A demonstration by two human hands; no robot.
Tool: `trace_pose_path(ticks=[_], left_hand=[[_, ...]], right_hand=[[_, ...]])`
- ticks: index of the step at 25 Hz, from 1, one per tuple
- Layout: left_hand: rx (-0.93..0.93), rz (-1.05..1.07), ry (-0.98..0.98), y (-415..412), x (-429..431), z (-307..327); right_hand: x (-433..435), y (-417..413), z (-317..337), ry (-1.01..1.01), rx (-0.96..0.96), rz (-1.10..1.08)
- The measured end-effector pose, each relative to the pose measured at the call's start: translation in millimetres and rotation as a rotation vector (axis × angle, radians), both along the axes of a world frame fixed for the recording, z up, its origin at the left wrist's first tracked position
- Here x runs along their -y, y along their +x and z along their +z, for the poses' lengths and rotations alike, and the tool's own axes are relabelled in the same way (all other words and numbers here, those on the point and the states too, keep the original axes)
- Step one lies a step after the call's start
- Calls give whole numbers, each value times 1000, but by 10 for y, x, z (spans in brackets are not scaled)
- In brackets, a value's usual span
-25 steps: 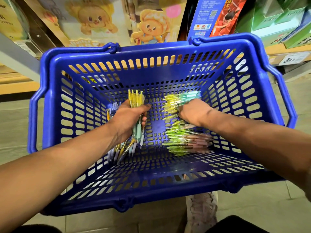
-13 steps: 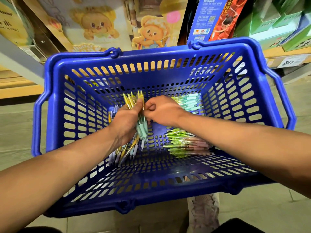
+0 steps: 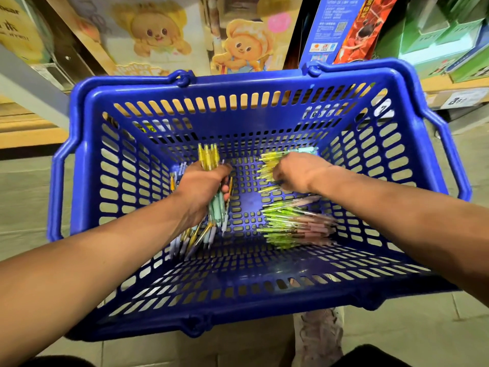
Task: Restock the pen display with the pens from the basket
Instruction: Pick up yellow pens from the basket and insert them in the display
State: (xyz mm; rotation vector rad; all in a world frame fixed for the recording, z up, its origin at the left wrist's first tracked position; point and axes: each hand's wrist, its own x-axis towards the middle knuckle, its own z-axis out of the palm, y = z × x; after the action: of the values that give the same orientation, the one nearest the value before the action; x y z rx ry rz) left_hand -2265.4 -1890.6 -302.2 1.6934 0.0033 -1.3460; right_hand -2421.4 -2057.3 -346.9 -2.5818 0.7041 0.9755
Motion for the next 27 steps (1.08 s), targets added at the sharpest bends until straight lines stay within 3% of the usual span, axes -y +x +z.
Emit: trace_pose_path(ticks=[3,7,9,14,16,20,24,25,27], left_hand=[[5,-56,18,2,9,-7],[-33,-5,4,-14,19,31],[-48,24,-2,-29,38,50],[-23,83,-31,-53,69,83],[-22,59,-40,-50,68,87],[-45,24,-80,-61,36,81],[26,-3,-46,-44,45,25],[43,-10,-42,-35,47,20],[42,-27,-35,-24,32,0]], right_hand=[[-91,-3,-130,-226,-78,238],[-101,-38,-133,-231,-39,285],[-54,-7,-30,-102,21,175],[-294,329,379,346,400,-423],[-451,472,464,453,407,-505],[-539,594,447,457,413,-554],[-431,483,426,802,446,-678],[-353,438,389,722,435,-663],[-160,319,258,297,331,-454]])
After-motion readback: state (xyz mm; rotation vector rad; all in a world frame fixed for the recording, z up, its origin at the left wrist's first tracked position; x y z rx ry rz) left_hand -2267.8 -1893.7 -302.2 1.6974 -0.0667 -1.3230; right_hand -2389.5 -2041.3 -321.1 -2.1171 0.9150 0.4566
